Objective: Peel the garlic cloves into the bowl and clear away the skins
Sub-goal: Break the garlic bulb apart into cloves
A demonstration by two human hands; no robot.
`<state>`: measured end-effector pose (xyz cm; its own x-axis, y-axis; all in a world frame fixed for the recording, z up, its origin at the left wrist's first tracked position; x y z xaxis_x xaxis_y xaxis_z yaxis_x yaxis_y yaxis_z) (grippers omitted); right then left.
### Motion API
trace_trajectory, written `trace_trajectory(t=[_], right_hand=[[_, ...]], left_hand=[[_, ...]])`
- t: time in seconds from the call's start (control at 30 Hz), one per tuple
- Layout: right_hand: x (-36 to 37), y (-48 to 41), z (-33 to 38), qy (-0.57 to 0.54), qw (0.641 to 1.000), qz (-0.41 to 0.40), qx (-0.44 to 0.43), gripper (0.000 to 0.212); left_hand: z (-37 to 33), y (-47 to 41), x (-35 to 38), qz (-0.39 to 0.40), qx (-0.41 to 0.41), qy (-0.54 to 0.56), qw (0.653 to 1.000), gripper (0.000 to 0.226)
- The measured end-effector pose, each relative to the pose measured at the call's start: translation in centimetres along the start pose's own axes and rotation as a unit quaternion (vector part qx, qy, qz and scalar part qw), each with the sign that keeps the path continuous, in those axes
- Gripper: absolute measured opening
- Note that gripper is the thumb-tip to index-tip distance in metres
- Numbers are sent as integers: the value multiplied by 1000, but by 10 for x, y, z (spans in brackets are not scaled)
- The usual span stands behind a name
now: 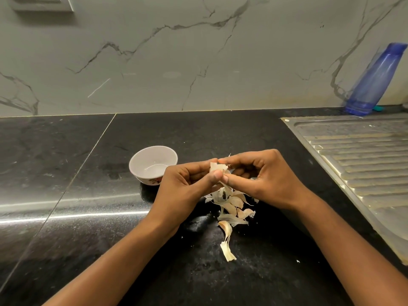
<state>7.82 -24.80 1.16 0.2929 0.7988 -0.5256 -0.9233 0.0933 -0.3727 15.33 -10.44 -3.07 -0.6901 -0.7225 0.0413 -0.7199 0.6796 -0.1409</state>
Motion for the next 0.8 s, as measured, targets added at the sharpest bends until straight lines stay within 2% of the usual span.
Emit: trace_trajectory(t=[0.2,0.43,0.57,0.67,0.8], right_hand=[[-3,1,-7,-15,1000,-4,26,28],[-1,1,-10,-9,999,-6,37,23],[1,1,-6,32,999,-15,16,15],[-1,1,-4,65,997,-32,-2,17],[0,0,-9,35,999,-24,2,25]], left_hand=[[2,-3,-1,-4,2,-18,1000,25],[-4,-3,-5,-27,58,-92,994,24],[-5,-1,-3,-25,69,-94,993,23],[-9,2,-1,-31,81,-100,991,22],[-5,0,-2,-31,32,-57,997,21]])
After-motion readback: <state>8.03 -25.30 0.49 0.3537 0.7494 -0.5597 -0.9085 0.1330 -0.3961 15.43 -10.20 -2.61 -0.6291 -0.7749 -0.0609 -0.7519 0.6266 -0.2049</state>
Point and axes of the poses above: each hand's wrist, its own y-axis away from the middle knuckle, its own x-axis out of the palm, z = x × y, the point moved 9 cm from there along -y, towards the middle knuckle, and after that the axes turned 3 degrees about -y, right-handed, at the moved point
